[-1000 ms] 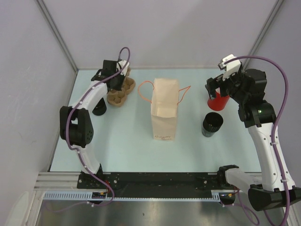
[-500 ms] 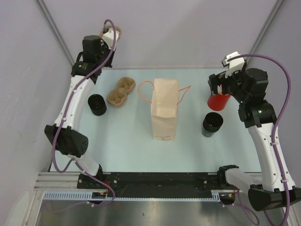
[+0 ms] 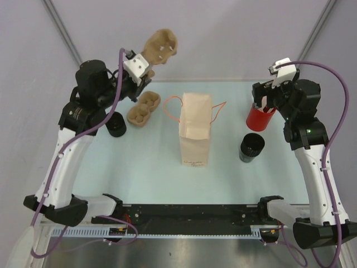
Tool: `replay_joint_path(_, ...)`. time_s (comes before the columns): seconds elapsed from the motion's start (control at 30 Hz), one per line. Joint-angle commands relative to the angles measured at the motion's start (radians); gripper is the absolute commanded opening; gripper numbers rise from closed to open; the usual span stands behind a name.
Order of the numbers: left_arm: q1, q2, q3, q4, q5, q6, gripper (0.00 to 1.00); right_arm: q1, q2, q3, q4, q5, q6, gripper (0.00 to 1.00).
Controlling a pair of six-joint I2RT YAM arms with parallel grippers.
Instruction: Pack the takeout coffee
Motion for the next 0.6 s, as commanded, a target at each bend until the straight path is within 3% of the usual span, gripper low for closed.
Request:
replay_joint_path(0.0, -0.092, -0.053, -0.015, -0.081, 0.173, 0.055, 0.12, -0.019, 0.000, 0.020, 0.051, 0.015, 0.020, 1.00)
replay_joint_path(0.33, -0.304, -0.070, -0.033, -0.221, 0.195, 0.090, 0.12, -0.107, 0.022, 0.020, 0.077, 0.071, 0.013, 1.00)
replay_joint_path(0.57, -0.437, -0.083, 0.005, -0.299, 0.267, 0.097, 0.12, -0.264, 0.033, 0.020, 0.057, 0.019, 0.050, 1.00)
